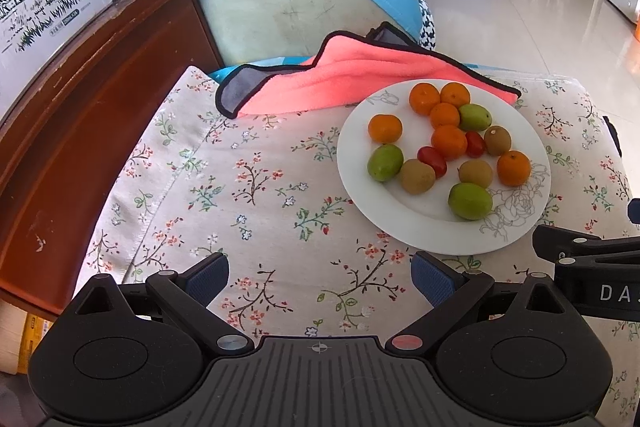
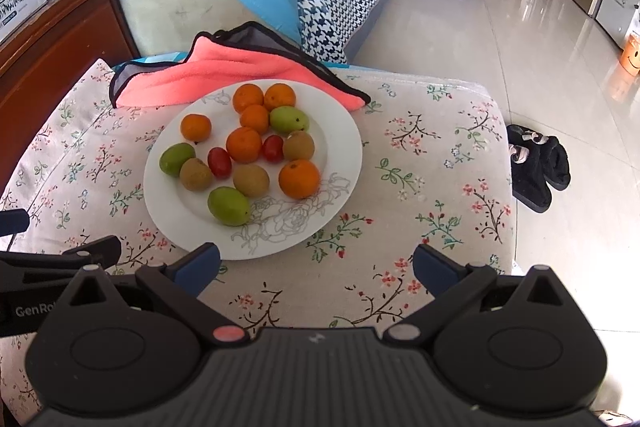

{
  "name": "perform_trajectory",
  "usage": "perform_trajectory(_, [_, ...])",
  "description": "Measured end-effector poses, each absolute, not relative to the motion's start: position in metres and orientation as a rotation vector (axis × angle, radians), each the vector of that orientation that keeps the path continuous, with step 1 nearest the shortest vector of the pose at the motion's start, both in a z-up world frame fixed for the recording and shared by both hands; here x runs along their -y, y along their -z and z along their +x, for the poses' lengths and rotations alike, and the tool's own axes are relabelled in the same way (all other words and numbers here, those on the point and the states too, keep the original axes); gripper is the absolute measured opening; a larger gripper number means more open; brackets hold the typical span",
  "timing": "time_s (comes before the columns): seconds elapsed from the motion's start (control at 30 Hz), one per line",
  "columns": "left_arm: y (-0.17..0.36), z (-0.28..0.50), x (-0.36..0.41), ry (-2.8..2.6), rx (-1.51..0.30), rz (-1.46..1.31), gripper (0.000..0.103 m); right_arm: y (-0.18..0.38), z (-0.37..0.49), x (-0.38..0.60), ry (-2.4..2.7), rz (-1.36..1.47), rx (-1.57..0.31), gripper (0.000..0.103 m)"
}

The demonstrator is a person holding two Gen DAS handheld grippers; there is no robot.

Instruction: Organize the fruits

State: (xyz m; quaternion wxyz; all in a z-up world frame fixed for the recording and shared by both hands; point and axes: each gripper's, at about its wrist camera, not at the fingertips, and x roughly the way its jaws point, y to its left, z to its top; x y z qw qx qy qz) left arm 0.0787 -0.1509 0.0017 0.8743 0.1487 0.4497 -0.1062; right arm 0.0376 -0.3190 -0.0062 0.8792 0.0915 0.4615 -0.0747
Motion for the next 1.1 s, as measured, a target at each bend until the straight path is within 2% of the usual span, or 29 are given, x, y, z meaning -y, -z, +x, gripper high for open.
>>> perform_trajectory(1.1, [0.005, 0.051, 0.13, 0.226, -0.923, 0.362, 0.099, 0.021, 0.017, 0.305, 0.057, 0.191, -0.923, 0.102])
